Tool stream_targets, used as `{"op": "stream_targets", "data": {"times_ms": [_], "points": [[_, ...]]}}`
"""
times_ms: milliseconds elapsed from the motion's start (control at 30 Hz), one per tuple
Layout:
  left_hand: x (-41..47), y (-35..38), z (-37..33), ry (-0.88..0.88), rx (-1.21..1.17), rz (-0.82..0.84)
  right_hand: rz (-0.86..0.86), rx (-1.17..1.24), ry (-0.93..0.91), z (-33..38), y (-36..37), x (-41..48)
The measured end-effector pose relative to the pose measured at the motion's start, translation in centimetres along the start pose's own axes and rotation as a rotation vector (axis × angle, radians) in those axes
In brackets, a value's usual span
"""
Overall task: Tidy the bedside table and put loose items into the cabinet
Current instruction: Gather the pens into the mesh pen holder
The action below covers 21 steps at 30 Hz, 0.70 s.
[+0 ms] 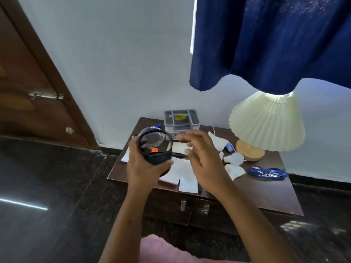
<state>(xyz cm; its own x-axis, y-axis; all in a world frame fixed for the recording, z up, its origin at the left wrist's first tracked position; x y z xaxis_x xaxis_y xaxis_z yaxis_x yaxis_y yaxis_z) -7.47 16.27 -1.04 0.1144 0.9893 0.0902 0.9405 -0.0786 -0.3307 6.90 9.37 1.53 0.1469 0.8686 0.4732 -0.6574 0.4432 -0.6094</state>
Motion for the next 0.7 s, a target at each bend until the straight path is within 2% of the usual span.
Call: {"op": "stream_targets", "data": {"times_ms": [133, 233, 367, 467, 700], "points": [[1.3, -1.9, 2.8, -0.131, 0.127, -0.155, 0.137, -0.065, 0.184, -3.6, 4.3, 2.5], [1.7, -2.2, 4.0, -0.133, 0.139, -0.168, 0.324, -0.262, 0.274, -6.4, 7.5, 3.7], [2.4, -3.4, 5.4, -0.133, 0.173, -0.127, 0.521, -0.474, 0.256, -7.8, 10.6, 5.0], [2.9, -3.8, 6.3, -0.166, 0.155, -0.129, 0.554, -0.576, 0.205, -8.2, 12.0, 5.8], [3.7, -2.9, 6.8, -0.160, 0.164, -0.075, 0.507, -0.687, 0.139, -9.2, 12.9, 6.2]]}}
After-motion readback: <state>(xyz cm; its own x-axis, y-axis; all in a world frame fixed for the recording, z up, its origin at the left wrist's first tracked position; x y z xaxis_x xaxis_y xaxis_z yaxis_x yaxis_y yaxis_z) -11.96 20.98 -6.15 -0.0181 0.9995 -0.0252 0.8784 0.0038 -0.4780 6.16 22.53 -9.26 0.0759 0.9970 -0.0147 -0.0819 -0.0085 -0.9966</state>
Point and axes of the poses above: each hand's wrist, its own x-axis towards the middle knuckle, its own y-axis out of the palm, z = x × y, the point moved 1 cm from there along x, towards the middle knuckle, and after that the axes turned 5 degrees about -y, right-handed, at the moved point
